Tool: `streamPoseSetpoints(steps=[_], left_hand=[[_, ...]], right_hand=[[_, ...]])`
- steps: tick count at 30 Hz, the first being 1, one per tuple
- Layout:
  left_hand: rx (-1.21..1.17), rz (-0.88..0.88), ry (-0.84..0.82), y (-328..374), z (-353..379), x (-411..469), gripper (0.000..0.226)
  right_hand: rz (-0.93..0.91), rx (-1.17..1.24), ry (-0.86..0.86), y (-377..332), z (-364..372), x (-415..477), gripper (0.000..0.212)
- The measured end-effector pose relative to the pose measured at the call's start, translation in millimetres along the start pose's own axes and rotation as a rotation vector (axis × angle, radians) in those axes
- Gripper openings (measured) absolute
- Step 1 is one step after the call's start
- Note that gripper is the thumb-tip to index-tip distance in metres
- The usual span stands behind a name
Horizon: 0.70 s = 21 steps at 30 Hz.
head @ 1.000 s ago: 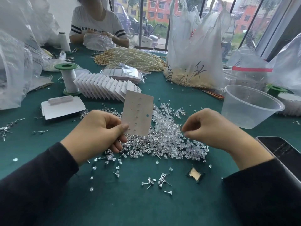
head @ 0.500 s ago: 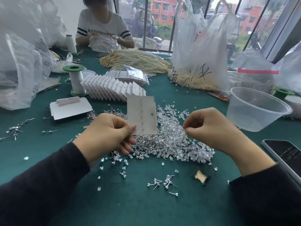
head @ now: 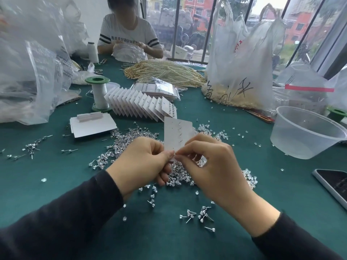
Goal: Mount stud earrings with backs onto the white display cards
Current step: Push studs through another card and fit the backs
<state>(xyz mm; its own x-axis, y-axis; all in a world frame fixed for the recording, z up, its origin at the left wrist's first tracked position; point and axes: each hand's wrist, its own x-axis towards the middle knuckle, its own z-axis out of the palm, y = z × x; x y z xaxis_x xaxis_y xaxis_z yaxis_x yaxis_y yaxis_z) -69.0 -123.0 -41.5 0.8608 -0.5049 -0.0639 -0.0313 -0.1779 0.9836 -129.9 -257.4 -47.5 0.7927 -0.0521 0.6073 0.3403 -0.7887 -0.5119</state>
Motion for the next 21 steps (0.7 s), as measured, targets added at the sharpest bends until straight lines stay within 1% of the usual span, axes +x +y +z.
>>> streamPoseSetpoints(steps=[4, 8, 14, 18, 21], left_hand=[[0.008, 0.022, 0.017, 0, 1, 0, 0.028], [0.035, 0.026, 0.035, -1, 1, 0, 0.027], [0.157, 0.084, 0.092, -4, 3, 0, 0.031], [0.137, 0.097, 0.117, -6, 5, 0, 0.03], [0.112, 0.1, 0.103, -6, 5, -1, 0.03]], right_hand=[[0.023, 0.081, 0.059, 0, 0, 2, 0.006], [0.02, 0.066, 0.031, -2, 2, 1, 0.009], [0.054, 0.054, 0.033, -1, 7, -2, 0.01], [0.078, 0.049, 0.048, -1, 11, -2, 0.007], [0.086, 0.067, 0.061, -1, 11, -3, 0.006]])
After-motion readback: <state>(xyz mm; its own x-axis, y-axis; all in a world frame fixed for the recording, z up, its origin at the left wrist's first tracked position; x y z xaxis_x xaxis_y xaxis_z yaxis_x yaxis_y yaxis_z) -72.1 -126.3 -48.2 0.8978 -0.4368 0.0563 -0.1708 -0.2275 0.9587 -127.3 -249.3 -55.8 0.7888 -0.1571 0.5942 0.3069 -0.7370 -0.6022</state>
